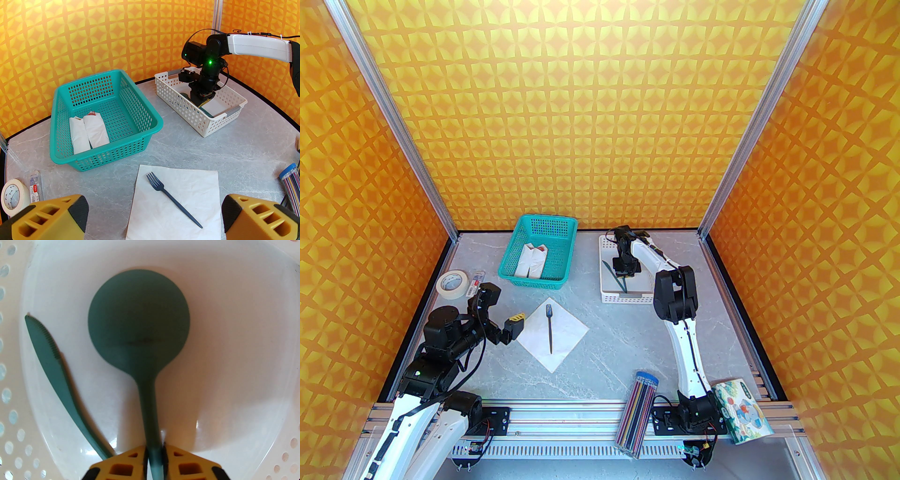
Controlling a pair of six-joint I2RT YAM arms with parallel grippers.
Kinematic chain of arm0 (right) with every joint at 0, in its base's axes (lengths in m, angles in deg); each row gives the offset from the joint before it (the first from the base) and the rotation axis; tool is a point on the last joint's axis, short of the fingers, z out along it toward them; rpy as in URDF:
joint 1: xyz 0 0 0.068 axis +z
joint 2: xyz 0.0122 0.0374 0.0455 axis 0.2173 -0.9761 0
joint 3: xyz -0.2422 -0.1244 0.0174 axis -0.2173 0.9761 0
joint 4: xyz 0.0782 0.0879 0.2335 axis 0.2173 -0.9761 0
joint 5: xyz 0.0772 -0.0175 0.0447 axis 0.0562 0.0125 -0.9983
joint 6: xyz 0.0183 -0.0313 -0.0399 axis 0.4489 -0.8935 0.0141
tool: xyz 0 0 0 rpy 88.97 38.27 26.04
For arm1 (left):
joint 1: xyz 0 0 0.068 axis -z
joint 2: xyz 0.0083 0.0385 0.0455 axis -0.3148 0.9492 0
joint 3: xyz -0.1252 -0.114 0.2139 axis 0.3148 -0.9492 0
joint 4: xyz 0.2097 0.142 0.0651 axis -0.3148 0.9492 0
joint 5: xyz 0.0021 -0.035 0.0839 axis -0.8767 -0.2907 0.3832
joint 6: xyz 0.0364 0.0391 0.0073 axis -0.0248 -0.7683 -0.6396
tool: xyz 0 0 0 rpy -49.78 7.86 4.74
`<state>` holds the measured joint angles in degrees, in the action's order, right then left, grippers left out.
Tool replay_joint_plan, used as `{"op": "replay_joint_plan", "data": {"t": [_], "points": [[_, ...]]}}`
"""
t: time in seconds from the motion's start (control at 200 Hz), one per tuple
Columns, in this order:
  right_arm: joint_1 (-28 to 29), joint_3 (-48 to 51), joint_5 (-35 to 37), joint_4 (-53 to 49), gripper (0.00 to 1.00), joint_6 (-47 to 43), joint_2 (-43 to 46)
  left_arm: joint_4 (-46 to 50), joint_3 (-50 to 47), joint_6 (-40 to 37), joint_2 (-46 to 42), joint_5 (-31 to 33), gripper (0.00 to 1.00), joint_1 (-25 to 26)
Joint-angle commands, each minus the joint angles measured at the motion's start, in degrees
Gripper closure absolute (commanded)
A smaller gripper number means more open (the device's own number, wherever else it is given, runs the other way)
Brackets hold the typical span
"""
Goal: Place the utensils on the paper napkin and roll it up
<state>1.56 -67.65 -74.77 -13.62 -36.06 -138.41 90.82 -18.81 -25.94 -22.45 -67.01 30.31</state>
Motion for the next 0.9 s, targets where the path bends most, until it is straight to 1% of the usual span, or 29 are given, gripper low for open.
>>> {"op": "replay_joint_plan", "data": {"t": [0.0, 0.085, 0.455, 0.72, 0.895], "points": [[-0.19, -0.30, -1.08, -3.04, 0.84, -0.93, -2.30, -1.44, -0.83, -0.18, 0.16, -1.13, 0.01, 0.07], [-0.13, -0.18, -0.92, -2.85, 0.86, -0.94, -2.10, -1.57, -1.00, -0.38, 0.16, -1.13, 0.01, 0.12], [-0.20, 0.62, 1.91, -1.01, 0.86, -0.82, 2.61, -2.88, -2.12, -0.38, 0.63, -1.20, 0.01, 0.12], [-0.14, 0.78, 2.44, -0.16, 0.86, -0.40, 6.84, -4.63, -3.01, 0.89, 2.10, -5.56, 0.01, 0.10], [-0.18, 2.09, 2.35, 0.68, 0.86, -0.60, 10.86, -5.25, -3.37, 0.51, 1.42, -8.13, 0.01, 0.08]]}}
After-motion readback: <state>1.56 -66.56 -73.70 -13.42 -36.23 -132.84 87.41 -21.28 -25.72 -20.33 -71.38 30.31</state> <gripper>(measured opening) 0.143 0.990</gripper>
